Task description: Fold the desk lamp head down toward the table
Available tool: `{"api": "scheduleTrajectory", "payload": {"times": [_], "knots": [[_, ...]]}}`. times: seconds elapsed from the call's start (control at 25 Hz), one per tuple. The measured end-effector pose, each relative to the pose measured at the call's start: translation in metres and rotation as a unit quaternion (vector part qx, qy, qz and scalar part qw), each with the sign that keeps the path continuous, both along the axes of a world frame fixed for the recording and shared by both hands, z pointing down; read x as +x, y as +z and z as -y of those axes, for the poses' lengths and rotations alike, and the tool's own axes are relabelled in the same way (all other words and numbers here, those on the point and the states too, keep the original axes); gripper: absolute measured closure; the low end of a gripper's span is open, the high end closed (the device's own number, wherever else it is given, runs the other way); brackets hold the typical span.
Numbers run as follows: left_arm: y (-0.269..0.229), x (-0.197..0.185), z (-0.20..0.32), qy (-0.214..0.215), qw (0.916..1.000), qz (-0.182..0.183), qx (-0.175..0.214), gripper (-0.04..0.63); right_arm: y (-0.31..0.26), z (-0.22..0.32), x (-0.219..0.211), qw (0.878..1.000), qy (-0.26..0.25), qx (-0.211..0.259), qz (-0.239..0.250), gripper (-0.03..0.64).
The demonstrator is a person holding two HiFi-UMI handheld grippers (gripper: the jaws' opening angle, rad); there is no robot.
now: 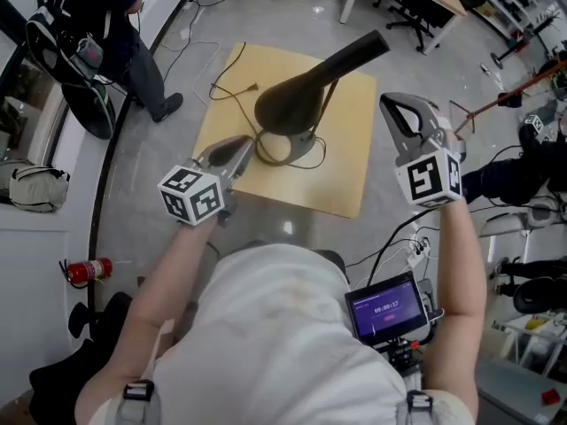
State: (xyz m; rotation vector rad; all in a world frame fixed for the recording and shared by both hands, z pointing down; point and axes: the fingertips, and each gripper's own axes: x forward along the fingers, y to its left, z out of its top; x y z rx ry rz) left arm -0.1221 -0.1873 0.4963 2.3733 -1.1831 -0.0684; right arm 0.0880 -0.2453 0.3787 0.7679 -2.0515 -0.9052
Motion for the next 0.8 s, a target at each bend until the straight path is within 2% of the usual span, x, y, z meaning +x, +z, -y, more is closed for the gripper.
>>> {"api": "scheduleTrajectory", "payload": {"times": [0.12,0.24,0.44,0.68,0.8], "knots": [[-0.001,-0.001,-0.007,0.009,0.9999,0.008,0.011,0.592,0.031,-0.029,-0.001,0.995,0.018,-0.072,0.071,0.606],[0.002,0.001,-0.016,0.021,0.9993,0.020,0.024,0.594,0.060,-0.057,0.000,0.980,0.044,-0.132,0.143,0.606],[0.007,0.009,-0.028,0.045,0.9978,0.032,0.037,0.594,0.088,-0.091,0.004,0.935,0.090,-0.215,0.267,0.606],[0.006,0.025,-0.044,0.057,0.9967,0.035,0.046,0.594,0.107,-0.116,0.016,0.880,0.120,-0.265,0.376,0.606],[0.008,0.030,-0.055,0.058,0.9966,0.037,0.046,0.594,0.118,-0.128,0.019,0.856,0.126,-0.279,0.416,0.606]]}}
